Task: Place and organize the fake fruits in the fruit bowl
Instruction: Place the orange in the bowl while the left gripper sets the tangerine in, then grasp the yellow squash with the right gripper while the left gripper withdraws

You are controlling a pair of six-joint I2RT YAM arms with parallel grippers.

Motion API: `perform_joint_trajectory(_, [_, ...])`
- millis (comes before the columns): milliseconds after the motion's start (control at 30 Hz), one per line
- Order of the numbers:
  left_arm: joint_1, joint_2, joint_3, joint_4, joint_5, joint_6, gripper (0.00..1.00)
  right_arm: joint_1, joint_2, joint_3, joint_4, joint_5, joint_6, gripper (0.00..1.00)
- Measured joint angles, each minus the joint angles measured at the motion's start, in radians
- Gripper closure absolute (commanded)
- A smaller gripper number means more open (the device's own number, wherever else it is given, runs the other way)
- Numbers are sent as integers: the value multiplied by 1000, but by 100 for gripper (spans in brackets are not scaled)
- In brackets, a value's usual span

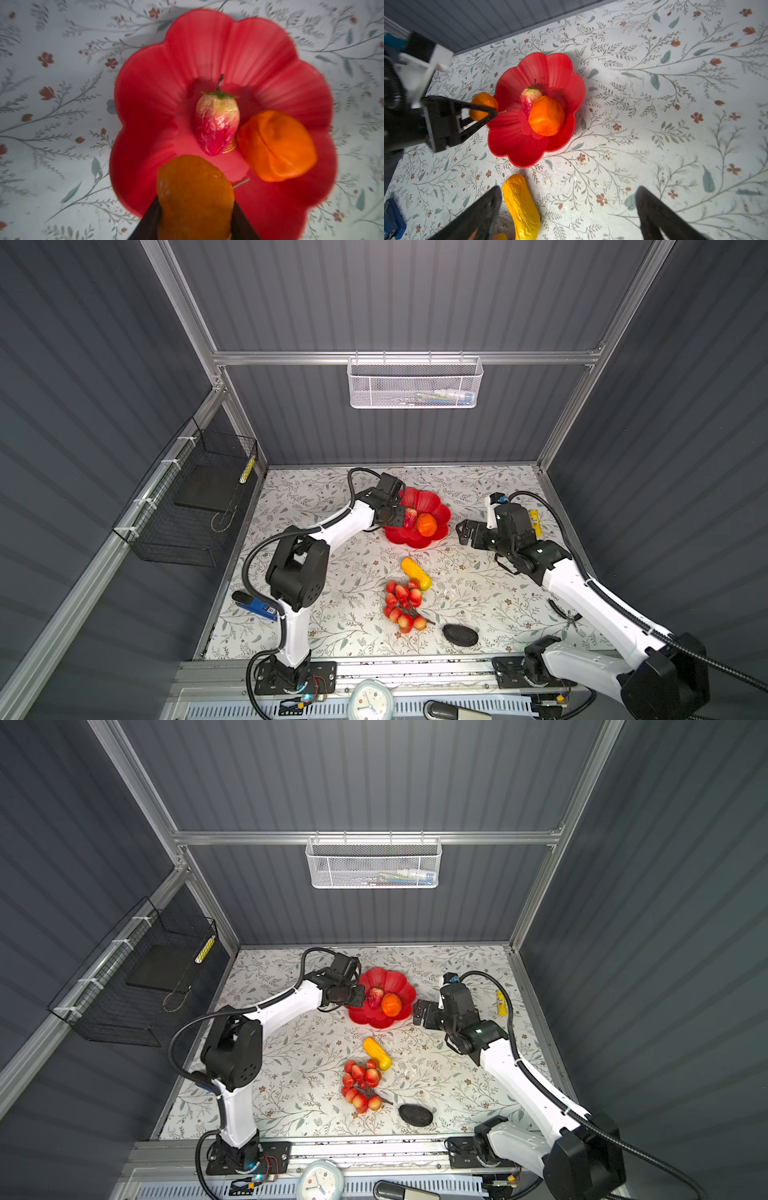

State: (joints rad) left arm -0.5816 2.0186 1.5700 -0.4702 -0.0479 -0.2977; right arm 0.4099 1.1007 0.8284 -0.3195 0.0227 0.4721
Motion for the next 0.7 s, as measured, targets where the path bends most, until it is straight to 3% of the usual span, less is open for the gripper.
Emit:
perform_joint_trajectory(133, [8,102,63,-9,7,-1,55,0,-40,-32,-3,-11,18,1])
perform_joint_trajectory(300, [9,147,86,-8,19,-19,36,0,-43,-61,-4,-29,34,1])
perform_joint_trajectory(400, [9,151,86,-4,35,-33,26,0,-40,-68,-5,-42,39,1])
perform_joint_trajectory(567, [9,146,88,7,50,-48,18,8,-21,-68,-5,-62,39,3])
perform_joint_trajectory(700, [9,84,88,11,47,-58,9,66,25,-55,-23,-57,23,4])
